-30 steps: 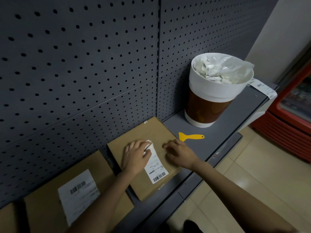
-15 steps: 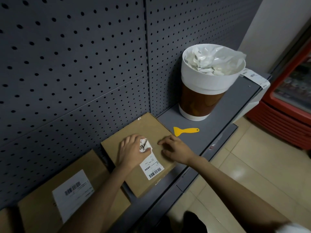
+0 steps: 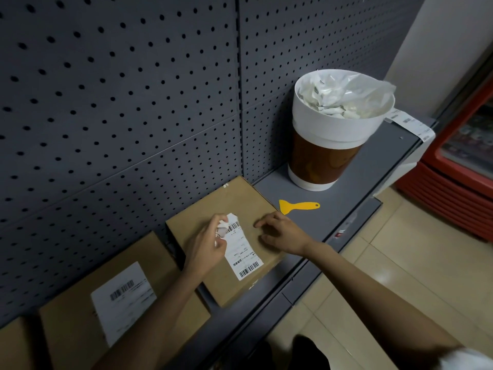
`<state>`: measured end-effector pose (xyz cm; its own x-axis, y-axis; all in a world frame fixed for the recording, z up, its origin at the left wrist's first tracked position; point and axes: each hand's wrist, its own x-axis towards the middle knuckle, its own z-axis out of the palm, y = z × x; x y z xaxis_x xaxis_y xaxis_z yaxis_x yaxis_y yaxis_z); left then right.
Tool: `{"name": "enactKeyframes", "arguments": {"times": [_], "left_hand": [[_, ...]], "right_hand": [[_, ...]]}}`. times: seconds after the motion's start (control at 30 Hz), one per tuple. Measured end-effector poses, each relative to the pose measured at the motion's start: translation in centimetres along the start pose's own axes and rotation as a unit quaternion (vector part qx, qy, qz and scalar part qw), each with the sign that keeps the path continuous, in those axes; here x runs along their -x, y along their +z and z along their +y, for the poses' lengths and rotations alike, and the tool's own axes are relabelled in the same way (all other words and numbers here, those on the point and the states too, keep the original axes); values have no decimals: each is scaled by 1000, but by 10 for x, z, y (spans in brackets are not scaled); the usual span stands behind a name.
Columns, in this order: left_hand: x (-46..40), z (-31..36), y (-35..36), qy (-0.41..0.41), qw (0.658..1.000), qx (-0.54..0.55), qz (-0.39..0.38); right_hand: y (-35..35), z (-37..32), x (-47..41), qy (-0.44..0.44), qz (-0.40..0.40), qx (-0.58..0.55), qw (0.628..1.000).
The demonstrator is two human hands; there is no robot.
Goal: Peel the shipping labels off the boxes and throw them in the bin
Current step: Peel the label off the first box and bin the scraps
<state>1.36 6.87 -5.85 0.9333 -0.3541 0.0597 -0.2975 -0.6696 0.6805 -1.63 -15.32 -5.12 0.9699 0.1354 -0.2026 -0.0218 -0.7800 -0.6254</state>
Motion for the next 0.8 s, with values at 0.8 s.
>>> {"name": "enactKeyframes", "arguments": {"times": [0.8], "left_hand": [[8,34,33,80,977,-151,-124]], "right_hand": [[11,1,9,-27,36,6,999]]}}
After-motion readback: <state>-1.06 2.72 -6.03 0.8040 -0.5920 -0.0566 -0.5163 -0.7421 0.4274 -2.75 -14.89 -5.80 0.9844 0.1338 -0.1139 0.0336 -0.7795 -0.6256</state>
